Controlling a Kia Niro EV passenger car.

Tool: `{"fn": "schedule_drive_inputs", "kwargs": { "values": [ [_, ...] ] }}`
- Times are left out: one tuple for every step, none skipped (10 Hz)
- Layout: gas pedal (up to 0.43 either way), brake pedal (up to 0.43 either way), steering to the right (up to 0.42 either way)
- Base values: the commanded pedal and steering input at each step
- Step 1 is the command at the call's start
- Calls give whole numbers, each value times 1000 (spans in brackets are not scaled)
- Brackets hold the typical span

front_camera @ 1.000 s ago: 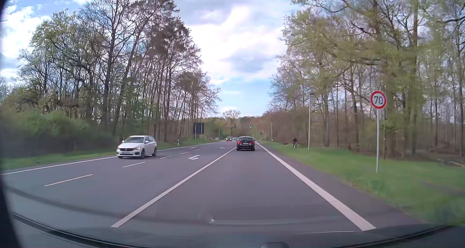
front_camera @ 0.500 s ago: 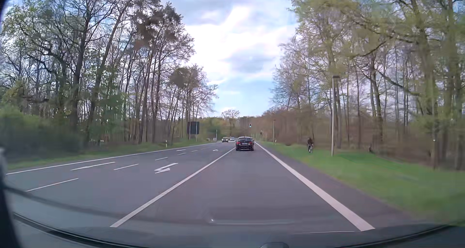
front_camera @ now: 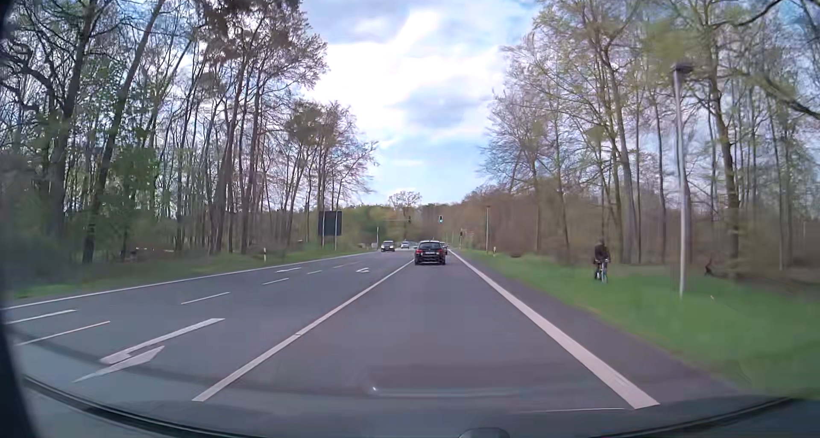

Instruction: Follow the waypoints while adhering to traffic rules and regulations

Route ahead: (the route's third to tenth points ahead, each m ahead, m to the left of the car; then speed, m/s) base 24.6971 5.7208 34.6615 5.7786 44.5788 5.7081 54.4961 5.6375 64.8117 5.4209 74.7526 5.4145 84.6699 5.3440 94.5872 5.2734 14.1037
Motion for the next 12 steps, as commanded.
{"fn": "schedule_drive_inputs", "kwargs": {
  "values": [
    [39, 0, 1],
    [39, 0, 1],
    [39, 0, 1],
    [39, 0, 0],
    [39, 0, 0],
    [39, 0, 0],
    [39, 0, 0],
    [39, 0, 0],
    [39, 0, 0],
    [39, 0, 0],
    [39, 0, 0],
    [39, 0, 0]
  ]
}}
